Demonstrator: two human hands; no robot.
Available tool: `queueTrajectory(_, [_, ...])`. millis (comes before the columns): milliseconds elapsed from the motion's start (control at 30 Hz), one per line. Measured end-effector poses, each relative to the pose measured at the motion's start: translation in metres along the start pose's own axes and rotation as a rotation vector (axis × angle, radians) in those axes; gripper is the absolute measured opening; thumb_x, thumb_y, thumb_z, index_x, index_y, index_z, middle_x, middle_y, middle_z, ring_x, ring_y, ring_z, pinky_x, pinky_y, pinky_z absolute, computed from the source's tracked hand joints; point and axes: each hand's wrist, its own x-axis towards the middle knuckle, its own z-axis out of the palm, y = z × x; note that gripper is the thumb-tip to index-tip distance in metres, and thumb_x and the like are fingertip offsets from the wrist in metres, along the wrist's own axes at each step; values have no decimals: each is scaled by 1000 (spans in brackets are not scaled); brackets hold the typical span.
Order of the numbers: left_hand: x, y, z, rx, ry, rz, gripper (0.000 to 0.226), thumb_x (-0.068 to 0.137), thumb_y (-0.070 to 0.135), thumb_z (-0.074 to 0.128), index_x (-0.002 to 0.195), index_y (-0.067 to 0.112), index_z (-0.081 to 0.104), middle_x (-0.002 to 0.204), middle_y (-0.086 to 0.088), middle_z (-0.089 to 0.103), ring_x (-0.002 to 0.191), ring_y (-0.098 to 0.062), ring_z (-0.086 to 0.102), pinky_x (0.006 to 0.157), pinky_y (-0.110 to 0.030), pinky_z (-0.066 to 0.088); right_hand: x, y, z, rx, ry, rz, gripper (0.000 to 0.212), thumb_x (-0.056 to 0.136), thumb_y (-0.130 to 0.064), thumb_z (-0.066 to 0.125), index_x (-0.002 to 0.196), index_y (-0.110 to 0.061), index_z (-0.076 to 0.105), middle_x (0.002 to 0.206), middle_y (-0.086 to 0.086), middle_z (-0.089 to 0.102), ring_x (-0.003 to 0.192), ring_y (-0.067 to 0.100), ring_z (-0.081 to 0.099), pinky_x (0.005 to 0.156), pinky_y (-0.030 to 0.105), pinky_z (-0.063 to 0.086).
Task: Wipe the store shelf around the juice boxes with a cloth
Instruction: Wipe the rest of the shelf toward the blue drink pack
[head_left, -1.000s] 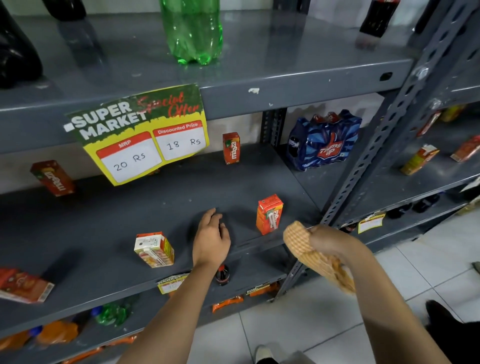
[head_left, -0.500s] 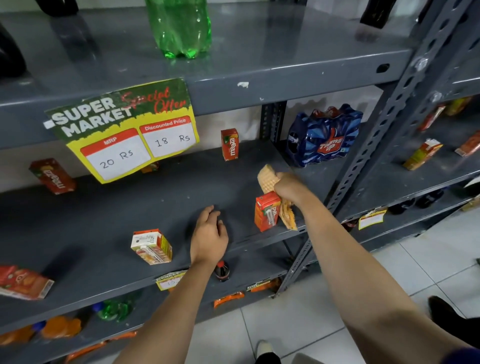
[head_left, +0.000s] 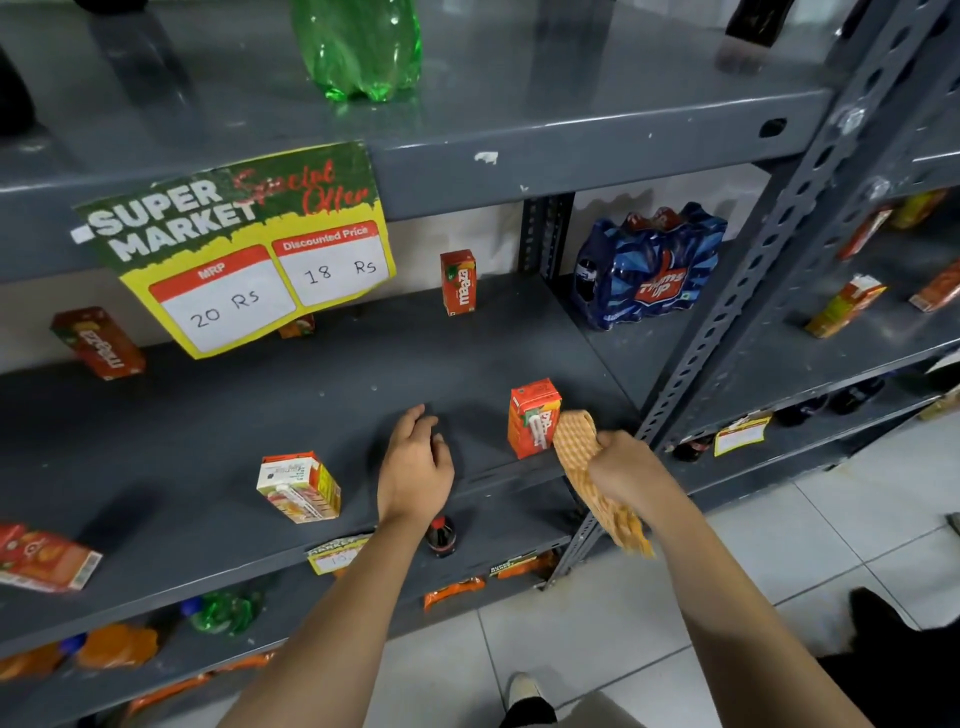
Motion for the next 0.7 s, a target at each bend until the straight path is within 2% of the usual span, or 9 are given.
queueTrajectory(67, [-1,1,0,-1,-2,5,30,93,14,50,120,9,62,142,-4,48,126,-21,50,97,-35,49,-13,14,2,-73,-76,59,24,81,-1,39,96,-6,58,88,13,60,77,26,57,62,32,40])
queueTrajectory(167, [-1,2,-2,-2,-5,-4,30,94,14,49,120,9,62,143,-3,47,127,-21,50,97,-34,47,-27,25,-10,-78,-167,77,38,82,2,38,113,-1,60,92,16,66,59,18,48,53,29,35])
queueTrajectory(233, [0,2,-2,0,-5,-6,30,94,14,49,121,9,62,144,-3,47,128,-20,49,98,-33,46,-26,12,-27,-45,-79,11,43,84,3,36,117,-7,61,87,12,66,60,18,53,51,29,40])
queueTrajectory(300, [0,1,-2,-1,-4,-4,31,94,14,49,122,8,61,144,-3,46,128,-20,48,99,-31,45,-14,-10,-43,4,51,-74,54,81,3,36,127,-15,58,102,13,68,65,18,60,53,30,48])
queueTrajectory(400, [-2,1,-2,-4,-7,-4,31,95,14,49,123,8,61,144,-4,46,128,-20,48,100,-32,45,16,-43,-55,14,69,-133,59,81,1,39,136,-17,51,122,13,63,57,11,50,47,22,35])
queueTrajectory(467, [-2,2,-3,-7,0,-4,31,95,13,48,123,7,61,144,-4,47,128,-21,49,100,-31,44,33,-66,-64,-97,96,-154,50,84,-2,43,132,-7,52,124,17,61,77,23,60,57,27,44])
queueTrajectory(533, [-1,4,-3,7,5,-10,31,95,13,48,123,7,61,144,-4,47,129,-21,48,100,-30,43,49,-89,-76,-197,261,-163,42,85,-7,47,126,-4,54,122,21,60,103,37,61,77,34,49])
queueTrajectory(633, [-1,5,-3,47,12,0,32,95,13,48,124,8,61,144,-3,48,129,-19,47,101,-29,41,87,-113,-79,-264,456,-186,34,89,-9,48,120,-5,60,123,21,62,111,40,60,84,41,51])
queueTrajectory(700, [-1,4,-2,71,18,4,33,95,13,49,125,8,61,143,-3,50,129,-19,48,102,-26,39,109,-117,-66,-303,412,-228,32,91,-7,48,120,-5,61,123,21,62,112,39,60,84,42,52])
